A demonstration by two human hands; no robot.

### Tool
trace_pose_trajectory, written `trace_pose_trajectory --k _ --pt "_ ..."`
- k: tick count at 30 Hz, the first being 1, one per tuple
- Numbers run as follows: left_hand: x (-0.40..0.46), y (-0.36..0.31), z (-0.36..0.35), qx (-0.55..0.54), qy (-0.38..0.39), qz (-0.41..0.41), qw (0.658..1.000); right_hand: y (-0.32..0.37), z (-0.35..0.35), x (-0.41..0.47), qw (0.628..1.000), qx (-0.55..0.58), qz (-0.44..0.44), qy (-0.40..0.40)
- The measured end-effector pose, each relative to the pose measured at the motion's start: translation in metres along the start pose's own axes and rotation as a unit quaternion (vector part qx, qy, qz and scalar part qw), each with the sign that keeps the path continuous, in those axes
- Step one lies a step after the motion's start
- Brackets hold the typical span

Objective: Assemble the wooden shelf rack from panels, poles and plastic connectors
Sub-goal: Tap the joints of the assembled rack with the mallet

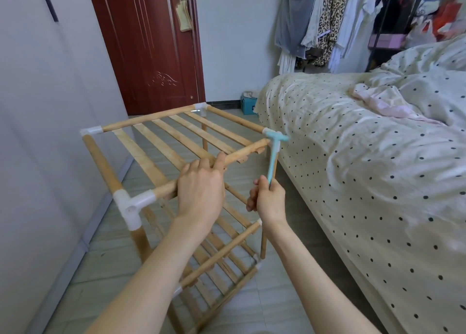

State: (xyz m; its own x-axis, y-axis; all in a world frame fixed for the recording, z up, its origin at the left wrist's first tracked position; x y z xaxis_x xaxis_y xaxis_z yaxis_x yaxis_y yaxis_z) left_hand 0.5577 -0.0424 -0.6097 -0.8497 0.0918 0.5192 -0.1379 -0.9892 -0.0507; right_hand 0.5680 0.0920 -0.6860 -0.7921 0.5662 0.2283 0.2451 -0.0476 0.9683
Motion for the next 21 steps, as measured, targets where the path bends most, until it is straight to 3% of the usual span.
trace_pose_trajectory --k 3,6,11,16,21 --pt "0.012 0.007 0.005 -0.129 0.062 0.028 0.989 0.021 -0.001 -0.001 0.996 0.081 0.023 -0.002" --pt "0.028 0.020 0.015 -0.271 0.173 0.049 0.946 0.036 -0.010 -0.007 0.982 0.189 -0.022 0.013" --pt "0.046 0.074 0.047 -0.313 0.112 0.034 0.942 0.056 -0.032 -0.021 0.977 0.192 -0.048 0.084" --pt "0.036 0.118 0.005 -0.227 0.257 0.083 0.936 0.058 -0.055 -0.017 0.988 0.114 -0.052 0.087" --pt "0.031 0.100 0.000 -0.263 0.160 0.097 0.947 0.061 -0.071 0.011 0.989 0.112 -0.070 0.070"
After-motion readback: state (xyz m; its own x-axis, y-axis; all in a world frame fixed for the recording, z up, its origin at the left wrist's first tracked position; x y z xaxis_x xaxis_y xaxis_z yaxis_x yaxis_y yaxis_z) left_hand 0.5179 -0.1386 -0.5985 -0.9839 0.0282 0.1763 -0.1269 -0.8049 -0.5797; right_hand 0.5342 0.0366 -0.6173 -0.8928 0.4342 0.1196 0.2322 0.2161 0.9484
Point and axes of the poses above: each hand's wrist, its own x-axis towards the middle knuckle, its own z-axis out of the back of the hand, y = z × x, the point moved 7 cm from there along x, towards the middle knuckle, and after that the axes turned 12 degrees about z, right-handed, at the moved point
